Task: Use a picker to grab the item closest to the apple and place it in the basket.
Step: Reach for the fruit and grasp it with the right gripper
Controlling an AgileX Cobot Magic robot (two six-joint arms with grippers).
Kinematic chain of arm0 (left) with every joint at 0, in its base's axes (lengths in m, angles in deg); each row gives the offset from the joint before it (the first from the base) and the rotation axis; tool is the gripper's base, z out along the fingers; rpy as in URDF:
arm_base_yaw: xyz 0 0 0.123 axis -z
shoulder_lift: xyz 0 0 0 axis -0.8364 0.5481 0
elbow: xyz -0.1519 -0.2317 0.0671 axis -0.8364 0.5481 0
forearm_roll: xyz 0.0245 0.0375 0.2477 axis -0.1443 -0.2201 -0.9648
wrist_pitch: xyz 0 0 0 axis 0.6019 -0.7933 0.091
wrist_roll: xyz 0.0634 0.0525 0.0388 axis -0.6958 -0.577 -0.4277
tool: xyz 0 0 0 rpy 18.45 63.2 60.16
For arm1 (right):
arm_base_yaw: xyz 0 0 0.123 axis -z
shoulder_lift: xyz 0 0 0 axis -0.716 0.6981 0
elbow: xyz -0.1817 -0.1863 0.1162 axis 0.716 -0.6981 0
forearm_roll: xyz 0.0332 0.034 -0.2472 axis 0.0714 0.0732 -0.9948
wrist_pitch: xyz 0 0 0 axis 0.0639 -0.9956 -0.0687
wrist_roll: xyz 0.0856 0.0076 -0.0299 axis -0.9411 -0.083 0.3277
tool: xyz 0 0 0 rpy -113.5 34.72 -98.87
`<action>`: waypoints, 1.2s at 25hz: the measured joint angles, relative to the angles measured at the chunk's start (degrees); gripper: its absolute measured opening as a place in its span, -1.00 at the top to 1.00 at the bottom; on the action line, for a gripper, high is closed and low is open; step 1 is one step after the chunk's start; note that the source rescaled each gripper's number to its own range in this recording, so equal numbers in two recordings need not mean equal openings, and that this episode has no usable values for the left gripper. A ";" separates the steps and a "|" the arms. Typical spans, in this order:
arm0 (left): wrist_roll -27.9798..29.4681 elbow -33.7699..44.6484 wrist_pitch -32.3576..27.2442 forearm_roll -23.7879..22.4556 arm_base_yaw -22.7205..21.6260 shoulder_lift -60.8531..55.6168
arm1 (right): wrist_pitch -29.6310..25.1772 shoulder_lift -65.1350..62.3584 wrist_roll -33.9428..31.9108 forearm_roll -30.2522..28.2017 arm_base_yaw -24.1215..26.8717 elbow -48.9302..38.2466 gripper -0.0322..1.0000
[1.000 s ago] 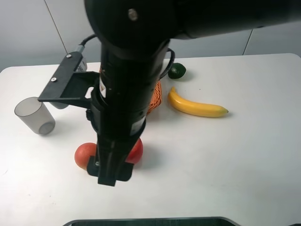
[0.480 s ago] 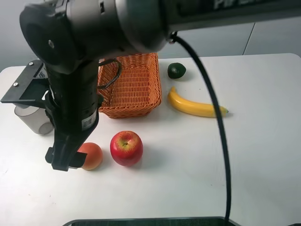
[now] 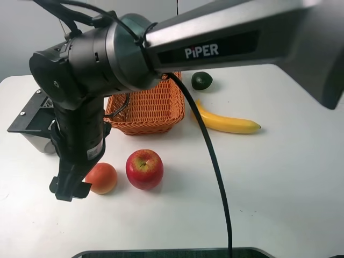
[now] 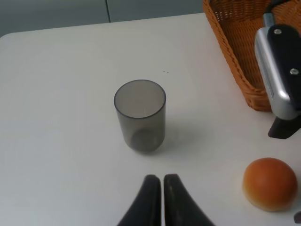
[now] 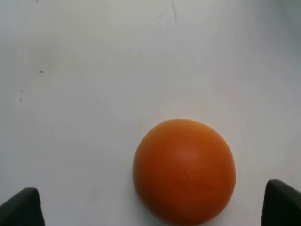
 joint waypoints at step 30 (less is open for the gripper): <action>0.00 0.00 0.00 0.00 0.00 0.00 | 7.72 7.79 -1.83 -3.43 0.00 0.14 -1.00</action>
